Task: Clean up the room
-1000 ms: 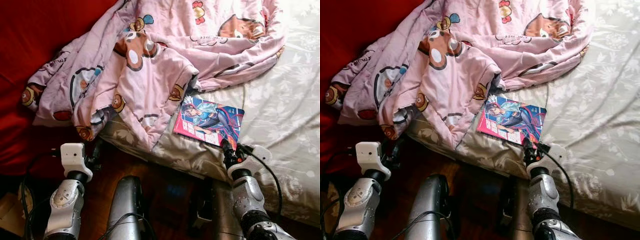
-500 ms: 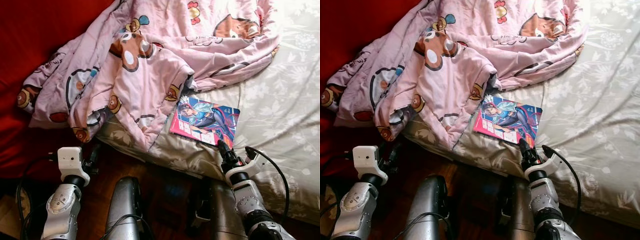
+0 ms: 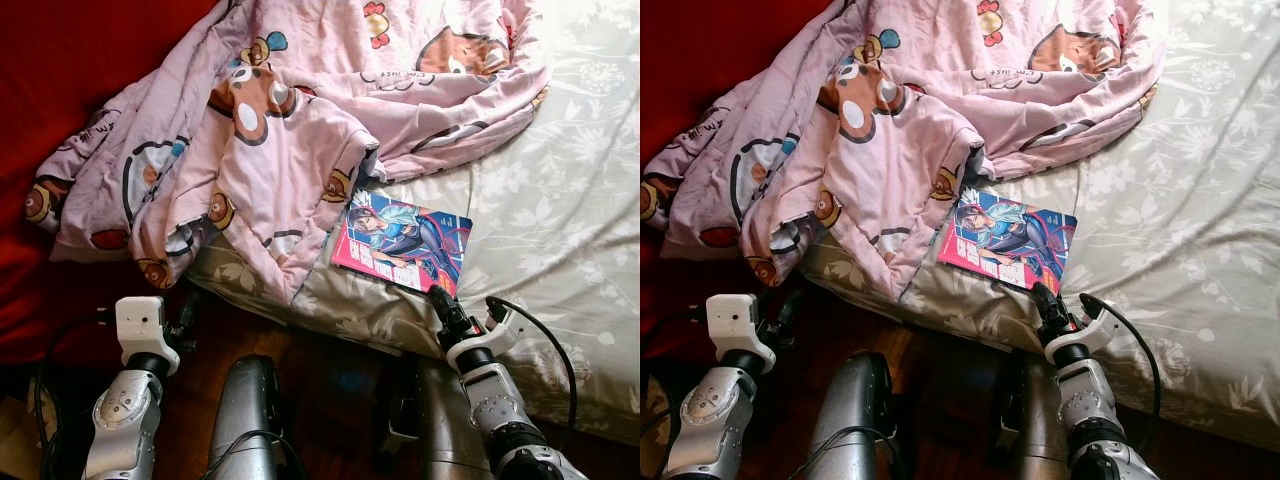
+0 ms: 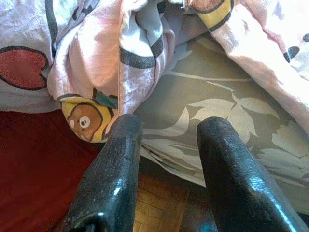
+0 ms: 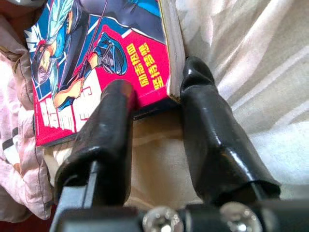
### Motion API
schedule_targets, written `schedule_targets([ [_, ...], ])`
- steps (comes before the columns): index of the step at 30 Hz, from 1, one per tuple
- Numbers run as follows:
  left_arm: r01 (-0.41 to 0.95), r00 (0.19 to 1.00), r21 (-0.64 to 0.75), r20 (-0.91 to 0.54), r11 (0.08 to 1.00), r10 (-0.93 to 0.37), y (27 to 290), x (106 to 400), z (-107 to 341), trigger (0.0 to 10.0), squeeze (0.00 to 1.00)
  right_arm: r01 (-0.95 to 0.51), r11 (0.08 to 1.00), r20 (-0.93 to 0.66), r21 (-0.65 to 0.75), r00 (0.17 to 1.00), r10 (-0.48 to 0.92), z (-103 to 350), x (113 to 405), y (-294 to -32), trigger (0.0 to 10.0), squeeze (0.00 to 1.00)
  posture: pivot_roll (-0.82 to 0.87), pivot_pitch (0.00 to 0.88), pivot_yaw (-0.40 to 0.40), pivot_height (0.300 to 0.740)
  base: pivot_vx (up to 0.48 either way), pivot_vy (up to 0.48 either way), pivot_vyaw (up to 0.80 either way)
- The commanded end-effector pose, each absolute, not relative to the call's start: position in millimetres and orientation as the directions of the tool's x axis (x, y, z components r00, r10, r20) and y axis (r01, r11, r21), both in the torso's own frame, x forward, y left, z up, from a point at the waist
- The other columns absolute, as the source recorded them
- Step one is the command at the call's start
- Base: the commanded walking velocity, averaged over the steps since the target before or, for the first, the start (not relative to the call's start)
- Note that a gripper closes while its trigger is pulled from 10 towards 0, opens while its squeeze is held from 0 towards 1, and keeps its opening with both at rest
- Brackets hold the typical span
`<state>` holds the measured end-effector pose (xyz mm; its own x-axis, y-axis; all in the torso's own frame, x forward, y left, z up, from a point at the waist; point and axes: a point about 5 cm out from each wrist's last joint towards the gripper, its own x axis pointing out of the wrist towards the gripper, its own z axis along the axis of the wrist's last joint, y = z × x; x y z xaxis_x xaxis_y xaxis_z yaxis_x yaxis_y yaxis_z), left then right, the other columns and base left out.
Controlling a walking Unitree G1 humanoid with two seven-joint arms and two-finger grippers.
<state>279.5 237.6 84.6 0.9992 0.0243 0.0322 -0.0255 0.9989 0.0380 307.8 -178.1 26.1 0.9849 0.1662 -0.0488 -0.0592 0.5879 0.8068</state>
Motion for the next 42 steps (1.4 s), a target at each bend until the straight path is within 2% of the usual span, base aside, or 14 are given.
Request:
schedule_targets([
  [1, -0.044, 0.999, 0.041, -0.016, 0.998, 0.045, 243, 271, 73, 10.0, 0.0, 0.027, 0.547, -0.192, 0.837, 0.95, 0.246, -7, 282, -152, 0.0, 0.0, 0.2, 0.462, 0.098, 0.588, 0.0, 0.0, 0.0],
  [6, -0.048, 0.999, 0.043, -0.021, 0.998, 0.049, 243, 272, 71, 10.0, 0.0, 0.077, 0.591, -0.138, 0.803, 0.989, 0.059, 2, 286, -173, 0.0, 0.0, 0.18, 0.44, 0.087, 0.588, 0.0, 0.0, 0.0],
  [10, -0.056, 0.998, 0.041, -0.023, 0.998, 0.057, 242, 275, 70, 10.0, 0.0, 0.086, 0.578, -0.094, 0.811, 0.995, -0.016, 5, 282, -186, 0.0, 0.0, 0.16, 0.426, 0.075, 0.588, 0.0, 0.0, 0.0],
  [15, -0.062, 0.998, 0.032, -0.025, 0.998, 0.063, 240, 278, 66, 10.0, 0.0, 0.079, 0.61, -0.033, 0.789, 0.996, -0.087, 11, 273, -197, 0.0, 0.0, 0.13, 0.404, 0.059, 0.588, 0.0, 0.0, 0.0],
  [21, -0.07, 0.997, 0.026, -0.022, 0.997, 0.07, 239, 280, 65, 10.0, 0.0, 0.073, 0.612, 0.016, 0.788, 0.99, -0.139, 22, 267, -204, 0.0, 0.0, 0.12, 0.378, 0.048, 0.588, 0.0, 0.0, 0.0],
  [31, -0.079, 0.997, 0.02, -0.024, 0.997, 0.08, 238, 283, 62, 10.0, 0.0, 0.037, 0.643, 0.071, 0.765, 0.987, -0.142, 41, 254, -202, 0.0, 0.0, 0.1, 0.34, 0.039, 0.588, 0.0, 0.0, 0.0],
  [35, -0.086, 0.996, 0.013, -0.025, 0.996, 0.086, 237, 286, 60, 10.0, 0.0, 0.047, 0.753, 0.099, 0.656, 0.984, -0.148, 60, 260, -207, 0.0, 0.0, 0.09, 0.301, 0.035, 0.588, 0.0, 0.0, 0.0],
  [38, -0.09, 0.995, 0.006, -0.032, 0.996, 0.09, 236, 286, 57, 10.0, 0.0, 0.043, 0.78, 0.115, 0.625, 0.982, -0.147, 70, 266, -210, 0.0, 0.0, 0.08, 0.284, 0.035, 0.588, 0.0, 0.0, 0.0],
  [39, -0.094, 0.995, 0.0, -0.042, 0.996, 0.094, 235, 285, 54, 10.0, 0.0, 0.016, 0.818, 0.136, 0.575, 0.984, -0.115, 80, 271, -209, 3.6, 0.0, 0.07, 0.258, 0.031, 0.588, 0.0, 0.0, 0.0],
  [40, -0.094, 0.995, 0.0, -0.042, 0.996, 0.094, 235, 285, 54, 10.0, 0.0, 0.016, 0.818, 0.136, 0.575, 0.984, -0.115, 80, 271, -209, 3.6, 0.0, 0.07, 0.258, 0.031, 0.588, 0.0, 0.0, 0.0],
  [41, -0.097, 0.994, -0.005, -0.048, 0.995, 0.096, 235, 284, 51, 10.0, 0.0, 0.01, 0.858, 0.138, 0.513, 0.986, -0.094, 86, 275, -209, 10.0, 0.0, 0.06, 0.235, 0.026, 0.588, 0.0, 0.0, 0.0],
  [42, -0.108, 0.993, -0.017, -0.058, 0.994, 0.107, 234, 282, 47, 10.0, 0.0, 0.007, 0.887, 0.142, 0.461, 0.986, -0.081, 91, 279, -210, 10.0, 0.0, 0.05, 0.21, 0.019, 0.588, 0.0, 0.0, 0.0],
])
